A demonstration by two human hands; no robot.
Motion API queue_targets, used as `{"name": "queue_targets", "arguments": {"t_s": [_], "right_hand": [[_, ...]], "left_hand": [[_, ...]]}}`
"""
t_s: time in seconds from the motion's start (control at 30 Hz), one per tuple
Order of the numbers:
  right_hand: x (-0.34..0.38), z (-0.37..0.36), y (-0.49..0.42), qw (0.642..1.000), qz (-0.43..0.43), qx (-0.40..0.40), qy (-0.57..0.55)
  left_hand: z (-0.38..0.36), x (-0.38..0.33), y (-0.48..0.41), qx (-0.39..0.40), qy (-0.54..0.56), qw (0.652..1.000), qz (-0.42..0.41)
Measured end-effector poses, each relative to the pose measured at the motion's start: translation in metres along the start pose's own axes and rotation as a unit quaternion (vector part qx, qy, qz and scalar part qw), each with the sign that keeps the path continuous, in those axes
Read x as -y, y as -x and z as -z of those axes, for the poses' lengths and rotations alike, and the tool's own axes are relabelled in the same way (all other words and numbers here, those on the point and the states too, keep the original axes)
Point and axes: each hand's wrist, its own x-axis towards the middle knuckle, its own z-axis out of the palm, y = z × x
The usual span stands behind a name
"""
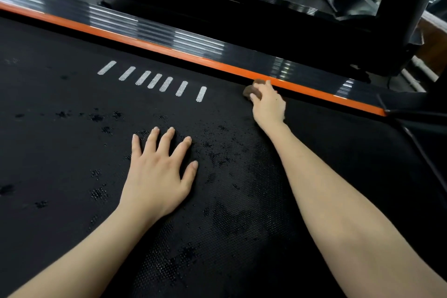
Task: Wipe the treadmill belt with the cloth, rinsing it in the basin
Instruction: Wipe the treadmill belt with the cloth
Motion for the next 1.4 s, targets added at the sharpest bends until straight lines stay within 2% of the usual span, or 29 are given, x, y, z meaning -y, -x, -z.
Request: {"name": "queue_targets", "arguments": {"t_s": [0.13, 0.27, 0.53, 0.63, 0.7, 0.8, 0.87, 0.97, 1.03, 1.13, 1.2, 1.27, 1.3, 1.4], "right_hand": [[0.01, 0.02, 0.055, 0.989, 0.1, 0.095, -0.053], [-0.002, 0.035, 0.12, 0.968, 0.203, 0.124, -0.075], [0.036, 0.0, 0.093, 0.981, 0.163, 0.095, -0.044], [0.029, 0.017, 0.138, 0.98, 0.162, 0.097, -0.057], [0.014, 0.037, 0.191, 0.973, 0.179, 0.119, -0.08], [-0.014, 0.064, 0.236, 0.955, 0.222, 0.173, -0.096], [-0.022, 0.067, 0.217, 0.969, 0.176, 0.153, -0.082], [-0.012, 0.052, 0.183, 0.998, 0.04, 0.033, -0.035], [0.008, 0.043, 0.191, 1.0, -0.006, -0.011, -0.019], [0.043, 0.031, 0.245, 0.997, 0.029, 0.018, -0.071], [0.059, 0.035, 0.291, 0.988, 0.084, 0.079, -0.101], [0.047, 0.05, 0.309, 0.982, 0.115, 0.114, -0.098], [0.032, 0.062, 0.307, 0.988, 0.085, 0.1, -0.078], [-0.01, 0.096, 0.291, 0.992, -0.124, -0.015, -0.017]], "left_hand": [[0.001, 0.003, 0.0, 0.005, 0.01, 1.0, 0.0], [0.001, 0.003, 0.0, 0.015, 0.019, 1.0, -0.001], [0.007, 0.007, 0.002, 0.056, 0.032, 0.998, -0.001], [0.017, 0.014, -0.002, 0.094, 0.087, 0.992, -0.002], [0.024, 0.023, 0.0, 0.089, 0.129, 0.988, 0.01], [0.023, 0.047, 0.016, 0.08, 0.081, 0.993, -0.041], [0.026, 0.064, 0.026, 0.081, 0.03, 0.992, -0.088], [0.03, 0.081, 0.03, 0.094, -0.014, 0.988, -0.122], [0.031, 0.086, 0.029, 0.106, -0.029, 0.983, -0.145], [0.028, 0.09, 0.03, 0.108, -0.011, 0.983, -0.149], [0.026, 0.093, 0.036, 0.103, -0.007, 0.982, -0.156], [0.026, 0.099, 0.041, 0.091, 0.0, 0.982, -0.164], [0.027, 0.1, 0.041, 0.088, 0.002, 0.982, -0.169], [0.026, 0.101, 0.043, 0.084, 0.006, 0.981, -0.173]]}}
